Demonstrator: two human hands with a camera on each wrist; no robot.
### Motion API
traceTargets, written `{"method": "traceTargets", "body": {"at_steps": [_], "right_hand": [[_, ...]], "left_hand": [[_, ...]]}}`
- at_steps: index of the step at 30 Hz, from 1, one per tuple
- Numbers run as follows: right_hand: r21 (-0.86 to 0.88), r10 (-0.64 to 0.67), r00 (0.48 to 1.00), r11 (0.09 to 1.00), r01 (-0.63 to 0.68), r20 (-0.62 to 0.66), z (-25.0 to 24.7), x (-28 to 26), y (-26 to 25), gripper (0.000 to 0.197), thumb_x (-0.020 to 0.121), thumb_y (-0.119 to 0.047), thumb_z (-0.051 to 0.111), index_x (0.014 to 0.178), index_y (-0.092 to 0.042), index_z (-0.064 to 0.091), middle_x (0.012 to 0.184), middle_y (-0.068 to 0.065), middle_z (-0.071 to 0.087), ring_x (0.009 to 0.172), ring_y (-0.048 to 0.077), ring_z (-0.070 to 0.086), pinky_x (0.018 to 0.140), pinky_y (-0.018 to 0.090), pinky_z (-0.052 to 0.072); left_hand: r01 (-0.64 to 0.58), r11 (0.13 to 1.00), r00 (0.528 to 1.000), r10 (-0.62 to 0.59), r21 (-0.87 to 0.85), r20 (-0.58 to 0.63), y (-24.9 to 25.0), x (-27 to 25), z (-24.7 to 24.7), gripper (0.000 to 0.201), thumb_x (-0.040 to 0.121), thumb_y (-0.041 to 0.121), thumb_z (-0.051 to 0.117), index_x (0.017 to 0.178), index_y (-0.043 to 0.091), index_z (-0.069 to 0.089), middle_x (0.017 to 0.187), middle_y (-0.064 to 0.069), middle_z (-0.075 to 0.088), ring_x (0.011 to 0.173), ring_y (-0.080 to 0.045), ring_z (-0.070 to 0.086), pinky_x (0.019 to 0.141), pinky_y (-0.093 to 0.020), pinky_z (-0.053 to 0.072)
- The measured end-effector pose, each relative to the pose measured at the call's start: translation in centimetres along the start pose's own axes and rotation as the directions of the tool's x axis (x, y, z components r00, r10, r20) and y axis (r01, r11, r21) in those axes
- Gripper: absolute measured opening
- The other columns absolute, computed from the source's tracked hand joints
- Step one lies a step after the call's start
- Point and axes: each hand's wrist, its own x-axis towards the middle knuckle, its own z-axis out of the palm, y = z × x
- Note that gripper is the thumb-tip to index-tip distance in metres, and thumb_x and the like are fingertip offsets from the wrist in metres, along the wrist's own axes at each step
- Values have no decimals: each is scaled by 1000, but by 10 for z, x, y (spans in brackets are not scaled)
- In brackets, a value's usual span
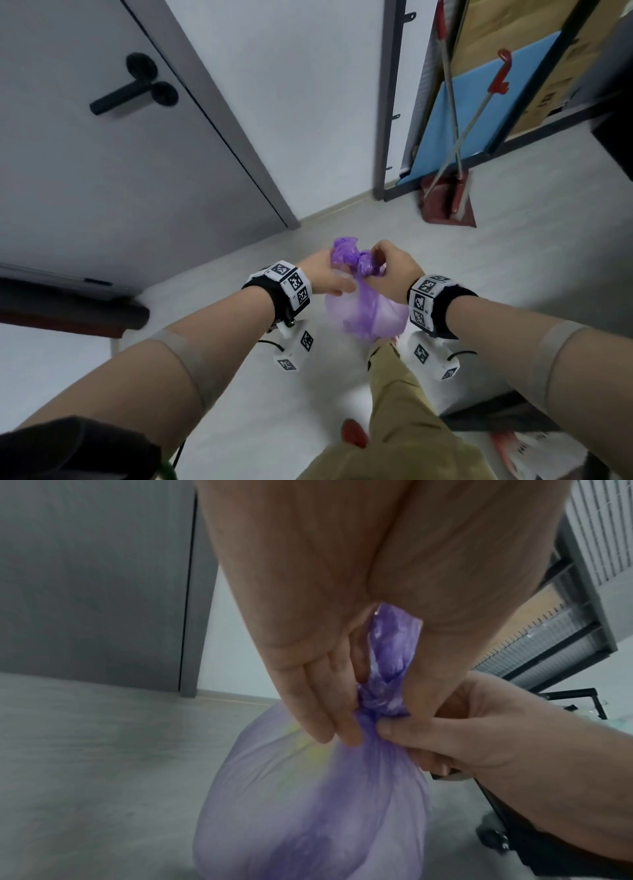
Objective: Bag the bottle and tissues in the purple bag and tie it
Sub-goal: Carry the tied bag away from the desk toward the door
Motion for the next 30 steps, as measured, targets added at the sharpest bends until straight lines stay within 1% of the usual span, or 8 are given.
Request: {"method": "traceTargets", "body": {"at_steps": [5,9,13,17,19,21,24,30], "right_hand": [[29,62,998,998,-62,0,-40,99,11,34,70,-28,76,88,-25,47,78,-4,60,63,18,56,66,28,46],[27,104,994,994,-104,23,-62,169,27,34,70,-27,76,90,-23,48,74,-12,56,62,10,54,66,24,42],[69,130,991,989,-131,20,-69,237,45,33,70,-26,74,91,-21,50,74,-14,57,63,4,55,57,16,37],[38,161,986,986,-160,-31,-57,312,85,28,73,-24,70,92,-18,50,75,-5,61,69,20,58,64,23,40],[38,177,982,984,-175,-61,-44,351,112,26,75,-22,68,92,-18,50,79,-1,63,72,25,59,68,26,43],[40,199,977,980,-197,-75,-27,389,139,25,76,-22,68,93,-19,50,82,2,63,74,26,59,70,28,45],[30,213,974,977,-212,-77,2,444,180,21,79,-20,65,95,-20,51,81,1,61,75,25,58,71,27,42],[-1,160,982,987,-161,-95,49,533,246,27,83,-17,62,109,-17,57,91,1,62,82,23,59,79,28,45]], "left_hand": [[10,1000,1000,-10,-6,-17,48,95,-34,44,77,-3,68,119,6,61,111,-7,67,82,-16,65,85,-38,59],[37,999,999,-38,-27,-35,70,163,-53,51,76,-3,68,124,10,56,110,-4,65,90,-22,65,87,-45,58],[67,997,997,-65,50,-37,65,236,-71,55,68,9,73,121,11,57,110,-2,67,99,-20,66,89,-37,56],[73,993,997,-71,92,-20,50,320,-77,51,59,18,74,108,7,60,89,3,63,83,-18,60,63,-15,47],[110,994,994,-109,18,-15,30,370,-77,61,56,19,76,113,4,58,91,1,62,85,-21,59,69,-24,50],[143,989,988,-141,34,-58,5,417,-77,61,67,13,77,124,6,58,113,-7,66,96,-22,62,84,-31,53],[134,990,988,-131,36,-83,-31,482,-79,62,73,11,77,131,7,55,126,-12,63,96,-16,58,84,-26,48],[115,993,992,-115,6,-46,-80,586,-92,75,64,6,77,131,-6,45,109,-25,59,98,-36,62,78,-38,57]]}}
